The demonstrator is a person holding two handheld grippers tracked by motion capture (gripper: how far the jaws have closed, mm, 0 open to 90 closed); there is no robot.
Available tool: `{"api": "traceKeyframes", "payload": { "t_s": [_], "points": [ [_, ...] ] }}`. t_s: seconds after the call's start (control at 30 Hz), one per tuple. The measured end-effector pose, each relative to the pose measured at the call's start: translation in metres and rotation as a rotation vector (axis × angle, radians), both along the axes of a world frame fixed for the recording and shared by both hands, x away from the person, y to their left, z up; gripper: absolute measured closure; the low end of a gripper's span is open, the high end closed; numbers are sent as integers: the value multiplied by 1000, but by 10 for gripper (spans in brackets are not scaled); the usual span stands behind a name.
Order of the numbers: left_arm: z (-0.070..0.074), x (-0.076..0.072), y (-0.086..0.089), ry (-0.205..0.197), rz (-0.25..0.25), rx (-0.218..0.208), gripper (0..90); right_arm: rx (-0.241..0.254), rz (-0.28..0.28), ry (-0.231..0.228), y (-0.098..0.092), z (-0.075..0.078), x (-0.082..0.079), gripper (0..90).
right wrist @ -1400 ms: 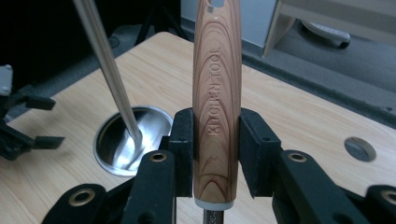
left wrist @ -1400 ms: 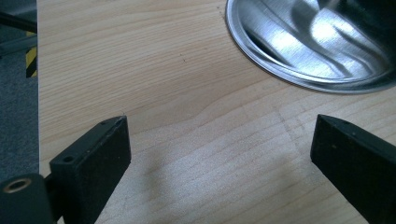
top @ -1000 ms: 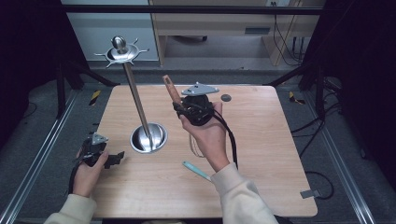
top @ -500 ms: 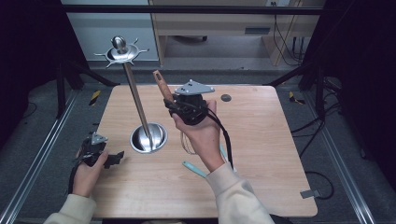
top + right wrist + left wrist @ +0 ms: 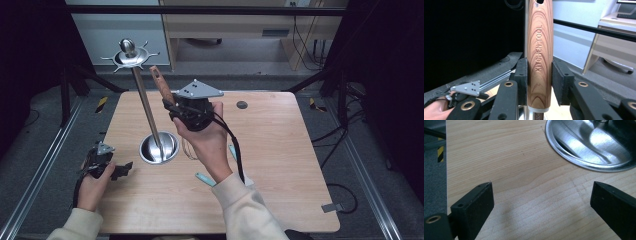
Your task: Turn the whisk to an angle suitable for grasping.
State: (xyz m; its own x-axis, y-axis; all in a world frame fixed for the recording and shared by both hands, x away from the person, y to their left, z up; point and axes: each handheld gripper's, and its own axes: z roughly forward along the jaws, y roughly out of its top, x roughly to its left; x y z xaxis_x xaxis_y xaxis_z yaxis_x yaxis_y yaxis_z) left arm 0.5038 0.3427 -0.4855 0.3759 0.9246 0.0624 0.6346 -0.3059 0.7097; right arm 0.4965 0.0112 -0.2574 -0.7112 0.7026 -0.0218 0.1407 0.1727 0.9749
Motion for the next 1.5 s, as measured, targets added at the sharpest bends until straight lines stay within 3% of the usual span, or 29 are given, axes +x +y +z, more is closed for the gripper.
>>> {"api": "traceKeyframes", "payload": {
  "t_s": [0.63,1.5],
  "points": [
    [0,0,0,-2,1,-4,46,31,28,-48,10,15,-5,687],
    [1,0,0,-4,1,-8,46,30,45,-33,22,8,3,687]
  ]
}}
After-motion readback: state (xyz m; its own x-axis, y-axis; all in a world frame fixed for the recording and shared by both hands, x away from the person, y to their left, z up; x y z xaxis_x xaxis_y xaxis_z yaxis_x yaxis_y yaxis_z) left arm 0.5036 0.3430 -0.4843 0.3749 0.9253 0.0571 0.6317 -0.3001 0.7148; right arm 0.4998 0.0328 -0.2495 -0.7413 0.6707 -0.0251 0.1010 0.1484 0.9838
